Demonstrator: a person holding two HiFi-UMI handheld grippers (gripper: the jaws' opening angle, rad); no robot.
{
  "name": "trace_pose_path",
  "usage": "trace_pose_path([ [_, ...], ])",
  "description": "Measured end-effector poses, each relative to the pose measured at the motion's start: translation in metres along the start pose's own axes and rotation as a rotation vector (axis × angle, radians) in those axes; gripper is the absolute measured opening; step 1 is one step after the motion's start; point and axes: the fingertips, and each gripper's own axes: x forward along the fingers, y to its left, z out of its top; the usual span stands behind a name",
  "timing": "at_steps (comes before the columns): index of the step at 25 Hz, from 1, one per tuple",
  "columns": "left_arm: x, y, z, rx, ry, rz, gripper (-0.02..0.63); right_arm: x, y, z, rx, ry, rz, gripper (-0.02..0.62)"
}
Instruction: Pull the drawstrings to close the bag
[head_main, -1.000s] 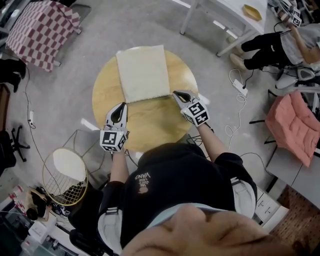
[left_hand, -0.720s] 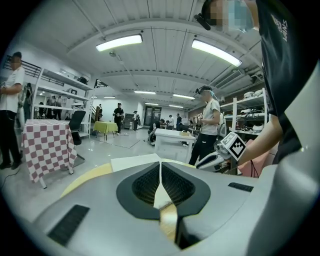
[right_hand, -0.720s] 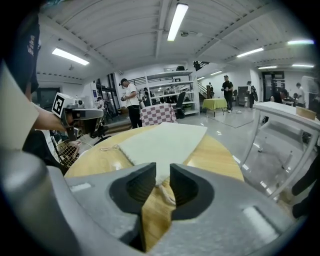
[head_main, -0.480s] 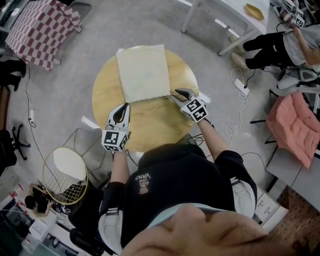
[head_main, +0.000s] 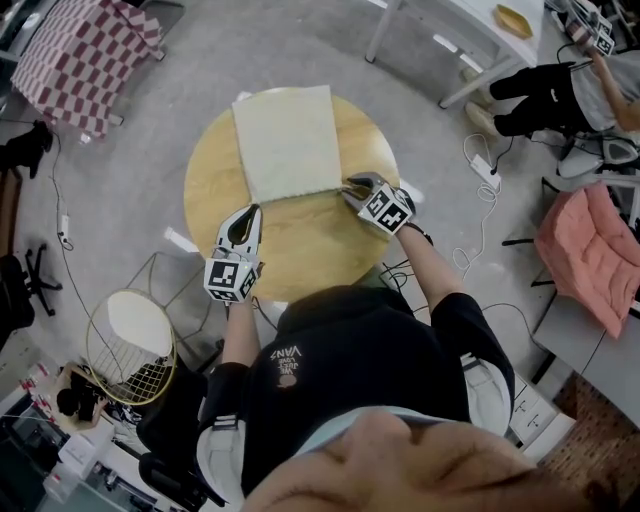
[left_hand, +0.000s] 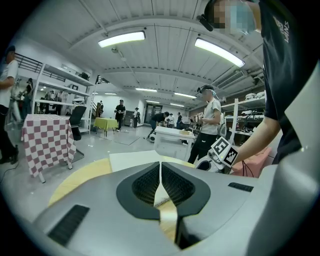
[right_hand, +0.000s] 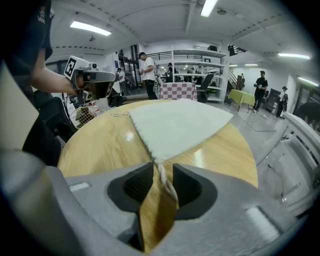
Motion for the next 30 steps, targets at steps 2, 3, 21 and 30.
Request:
trace_pose_path([
  [2,0.0,0.001,-0.001,-0.004,0.002,0.002,0.011,0.003,0.002,0.001,-0.023,0.008,0.011,0.113],
  [3,-0.001,0.001,-0.001,-0.006,0.002,0.003,0.011,0.005,0.003,0.001,-0.035,0.014,0.014,0.109],
  [21,-0.008,0.013,-0.014,-0.045,0.021,0.037,0.011,0.004,0.006,0.002,-0.056,0.034,-0.046,0.011],
  [30,-0.006,0.027,-0.045,-0.039,0.081,0.042,0.011,0.001,0.006,0.005,0.083,-0.039,-0.058,0.008],
])
